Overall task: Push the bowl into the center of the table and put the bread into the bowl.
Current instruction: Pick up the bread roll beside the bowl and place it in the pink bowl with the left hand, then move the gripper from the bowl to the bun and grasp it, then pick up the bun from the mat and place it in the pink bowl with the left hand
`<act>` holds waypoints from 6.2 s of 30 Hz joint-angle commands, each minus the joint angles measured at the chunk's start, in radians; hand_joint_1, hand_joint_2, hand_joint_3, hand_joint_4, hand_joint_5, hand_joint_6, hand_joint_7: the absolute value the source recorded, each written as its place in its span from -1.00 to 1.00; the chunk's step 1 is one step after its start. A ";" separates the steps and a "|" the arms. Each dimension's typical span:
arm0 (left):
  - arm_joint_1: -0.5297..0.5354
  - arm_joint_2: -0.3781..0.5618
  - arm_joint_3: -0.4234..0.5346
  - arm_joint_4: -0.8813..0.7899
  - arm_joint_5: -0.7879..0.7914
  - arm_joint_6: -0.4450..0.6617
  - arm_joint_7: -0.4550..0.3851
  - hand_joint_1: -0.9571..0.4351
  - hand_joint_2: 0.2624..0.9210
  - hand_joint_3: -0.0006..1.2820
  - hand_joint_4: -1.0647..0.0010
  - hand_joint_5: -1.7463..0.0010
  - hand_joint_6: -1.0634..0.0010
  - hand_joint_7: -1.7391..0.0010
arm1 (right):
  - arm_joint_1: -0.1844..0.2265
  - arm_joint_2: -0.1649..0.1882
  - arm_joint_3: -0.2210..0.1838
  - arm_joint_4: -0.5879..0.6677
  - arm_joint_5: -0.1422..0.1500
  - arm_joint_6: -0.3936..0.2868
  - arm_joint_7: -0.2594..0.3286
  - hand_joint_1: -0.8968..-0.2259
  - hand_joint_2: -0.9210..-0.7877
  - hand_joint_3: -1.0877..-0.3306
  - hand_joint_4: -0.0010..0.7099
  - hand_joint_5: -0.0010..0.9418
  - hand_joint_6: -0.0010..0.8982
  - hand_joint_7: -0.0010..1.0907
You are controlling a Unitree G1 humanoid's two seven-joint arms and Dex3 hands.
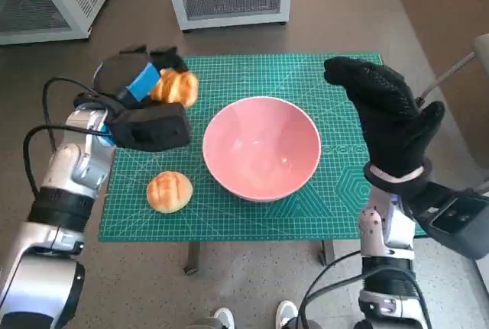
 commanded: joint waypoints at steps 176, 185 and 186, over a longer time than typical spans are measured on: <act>0.437 0.007 0.197 -0.862 -0.024 0.166 -0.312 0.38 1.00 -0.95 -0.36 -0.28 -0.26 -0.30 | 0.056 -0.007 0.019 -0.009 0.007 0.038 0.024 0.11 -1.00 0.50 -0.03 -1.00 -1.00 0.17; 0.252 -0.081 0.069 -0.678 0.007 0.032 -0.253 0.38 1.00 -0.93 -0.35 -0.31 -0.21 -0.32 | 0.058 -0.006 0.019 -0.011 0.001 0.038 0.019 0.12 -1.00 0.50 -0.01 -0.99 -1.00 0.17; 0.228 -0.094 0.053 -0.644 0.010 0.019 -0.250 0.38 1.00 -0.93 -0.35 -0.30 -0.21 -0.32 | 0.059 -0.007 0.020 -0.014 0.002 0.040 0.019 0.12 -1.00 0.50 -0.01 -0.99 -1.00 0.17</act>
